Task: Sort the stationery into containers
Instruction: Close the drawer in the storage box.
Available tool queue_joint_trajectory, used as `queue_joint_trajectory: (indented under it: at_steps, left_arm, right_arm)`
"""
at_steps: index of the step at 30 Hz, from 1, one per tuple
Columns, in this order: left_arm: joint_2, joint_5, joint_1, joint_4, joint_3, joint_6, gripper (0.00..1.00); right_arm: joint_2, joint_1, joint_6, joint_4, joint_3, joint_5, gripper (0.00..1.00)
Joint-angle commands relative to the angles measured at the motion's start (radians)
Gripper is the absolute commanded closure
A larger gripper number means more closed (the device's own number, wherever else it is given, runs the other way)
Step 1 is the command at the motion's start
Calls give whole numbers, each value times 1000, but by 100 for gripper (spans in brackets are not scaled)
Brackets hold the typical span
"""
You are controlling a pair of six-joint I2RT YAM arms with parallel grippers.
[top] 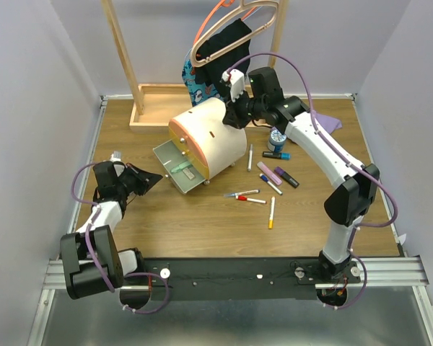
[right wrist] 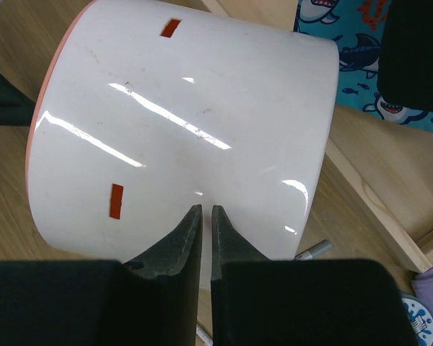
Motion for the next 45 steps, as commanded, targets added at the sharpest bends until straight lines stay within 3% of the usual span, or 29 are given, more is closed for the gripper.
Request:
queue_joint_trajectory:
  at_steps: [1,45]
  left_arm:
    - [25,22,6,43,2,6,92]
    - [300,8,-162,185,171,-35,91]
  right_arm:
    - [28,13,-26,4,44,7,82]
    - [11,45,-28,-2,-61,-19,86]
